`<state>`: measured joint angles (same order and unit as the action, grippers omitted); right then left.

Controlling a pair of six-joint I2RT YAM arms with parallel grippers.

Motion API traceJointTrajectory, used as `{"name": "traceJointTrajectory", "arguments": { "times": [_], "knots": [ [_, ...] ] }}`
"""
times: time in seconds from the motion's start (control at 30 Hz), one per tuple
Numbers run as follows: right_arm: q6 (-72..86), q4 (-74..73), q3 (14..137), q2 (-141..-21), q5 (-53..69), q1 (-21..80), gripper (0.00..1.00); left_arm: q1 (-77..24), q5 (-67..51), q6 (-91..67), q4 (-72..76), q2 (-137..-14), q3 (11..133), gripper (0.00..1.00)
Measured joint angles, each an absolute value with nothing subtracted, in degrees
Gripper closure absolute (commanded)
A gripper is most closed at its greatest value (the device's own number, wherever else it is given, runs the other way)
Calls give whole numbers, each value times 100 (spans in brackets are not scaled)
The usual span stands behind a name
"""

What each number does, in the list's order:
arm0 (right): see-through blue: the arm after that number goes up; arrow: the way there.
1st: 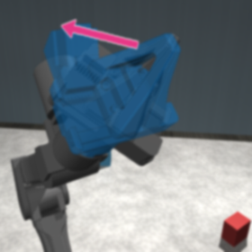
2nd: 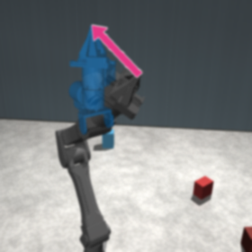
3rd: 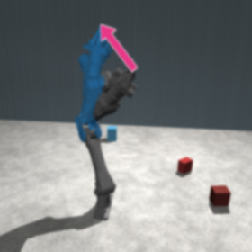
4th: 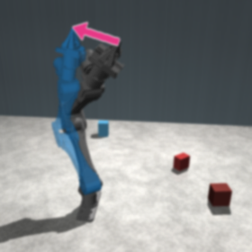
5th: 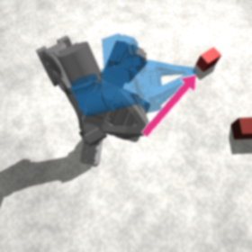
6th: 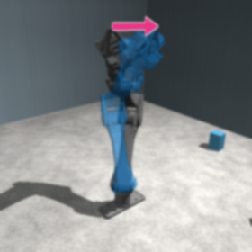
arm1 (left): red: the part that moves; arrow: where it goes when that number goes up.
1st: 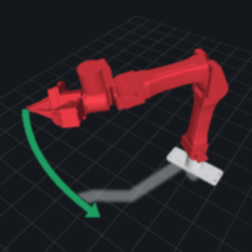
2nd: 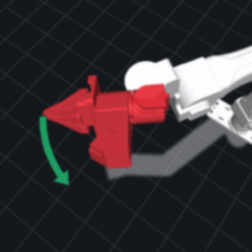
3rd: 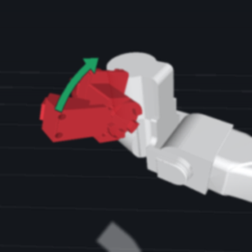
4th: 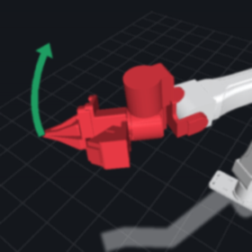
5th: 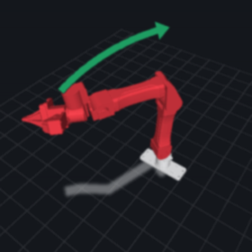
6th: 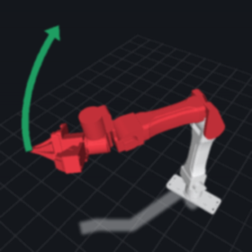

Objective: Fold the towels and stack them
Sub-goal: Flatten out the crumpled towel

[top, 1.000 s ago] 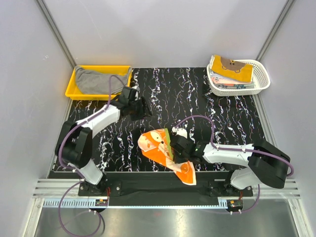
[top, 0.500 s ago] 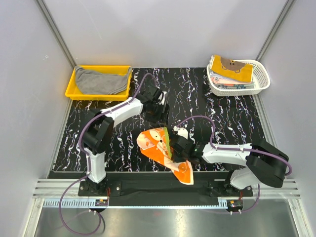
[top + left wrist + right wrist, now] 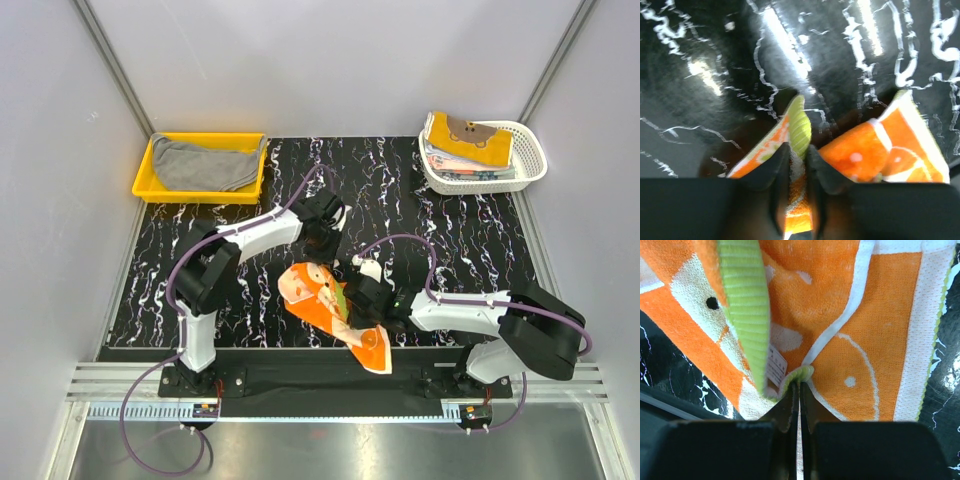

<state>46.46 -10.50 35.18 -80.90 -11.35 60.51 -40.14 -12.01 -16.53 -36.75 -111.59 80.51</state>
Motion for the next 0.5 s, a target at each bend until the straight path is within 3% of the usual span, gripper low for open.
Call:
{"name": "traceJointTrajectory", "arguments": {
  "times": [0.1,0.3,0.5],
  "knots": [
    [4648,-1070,3520,-8077,-1164,6055,100,-3990,-1004,-1699,-3752,-11142,8047,87],
    [4547,-1551,3758,-7926,-1662,6016,100,-3677,-676,-1986,-3806,-10715,8082,87],
    [3922,-1962,4724,-7642,-1852,5050,100,-3057,-471,-2392,-3564,-10036,8390,84]
  ]
}}
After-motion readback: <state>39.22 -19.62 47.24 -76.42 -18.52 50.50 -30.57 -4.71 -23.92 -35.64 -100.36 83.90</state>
